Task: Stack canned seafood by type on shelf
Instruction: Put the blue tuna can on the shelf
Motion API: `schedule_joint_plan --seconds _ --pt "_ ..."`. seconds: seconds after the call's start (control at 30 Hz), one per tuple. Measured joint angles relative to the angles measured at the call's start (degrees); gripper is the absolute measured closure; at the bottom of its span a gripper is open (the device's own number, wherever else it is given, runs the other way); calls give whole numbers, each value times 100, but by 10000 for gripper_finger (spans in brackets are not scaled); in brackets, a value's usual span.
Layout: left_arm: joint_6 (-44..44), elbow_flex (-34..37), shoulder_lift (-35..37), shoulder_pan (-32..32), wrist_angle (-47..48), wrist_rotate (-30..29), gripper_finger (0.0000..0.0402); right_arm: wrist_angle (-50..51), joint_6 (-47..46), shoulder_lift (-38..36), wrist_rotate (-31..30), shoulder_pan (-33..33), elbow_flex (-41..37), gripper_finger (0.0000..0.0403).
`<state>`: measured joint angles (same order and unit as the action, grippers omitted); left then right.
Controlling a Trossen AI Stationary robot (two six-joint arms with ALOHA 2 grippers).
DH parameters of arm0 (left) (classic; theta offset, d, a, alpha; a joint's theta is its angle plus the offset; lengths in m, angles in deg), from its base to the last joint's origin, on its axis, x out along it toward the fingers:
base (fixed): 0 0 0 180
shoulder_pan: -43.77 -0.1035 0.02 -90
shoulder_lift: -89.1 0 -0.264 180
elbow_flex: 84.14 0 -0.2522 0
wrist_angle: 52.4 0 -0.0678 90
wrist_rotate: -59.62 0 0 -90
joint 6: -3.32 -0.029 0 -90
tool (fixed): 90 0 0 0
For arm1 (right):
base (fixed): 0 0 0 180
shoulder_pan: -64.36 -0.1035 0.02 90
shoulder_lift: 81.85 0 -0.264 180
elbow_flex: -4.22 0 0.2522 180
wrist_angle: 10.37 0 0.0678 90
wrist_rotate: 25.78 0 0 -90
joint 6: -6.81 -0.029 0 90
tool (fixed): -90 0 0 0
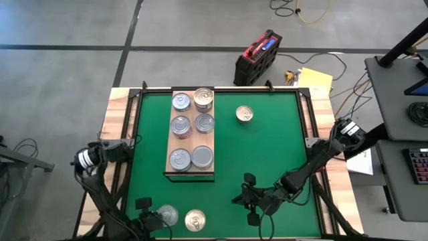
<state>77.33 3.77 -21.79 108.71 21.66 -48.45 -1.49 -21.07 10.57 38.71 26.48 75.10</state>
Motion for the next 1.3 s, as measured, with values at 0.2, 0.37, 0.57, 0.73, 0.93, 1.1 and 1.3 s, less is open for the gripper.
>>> schedule_joint_plan --seconds 0.2,0.37,0.57,0.73,0.93,1.1,1.3 --pt "-1 -1 -19 -95 -293 -164 402 7 10 -1 -2 2 0 390" --pt "6 -4 -19 -191 -383 -217 402 7 84 -1 -2 2 0 390" --pt "173 -258 18 -198 157 221 402 7 87 -1 -2 2 0 390" --pt "129 -944 36 -196 1255 -283 402 5 87 -1 -4 2 0 390" --pt "-239 -1235 40 -316 1426 -1428 402 -11 96 -3 -7 2 0 390" --pt "-249 -969 42 -408 1289 -1376 402 -11 94 -3 -8 2 0 390" --pt "-241 -713 42 -408 1016 -985 402 -11 94 -3 -9 2 0 390"
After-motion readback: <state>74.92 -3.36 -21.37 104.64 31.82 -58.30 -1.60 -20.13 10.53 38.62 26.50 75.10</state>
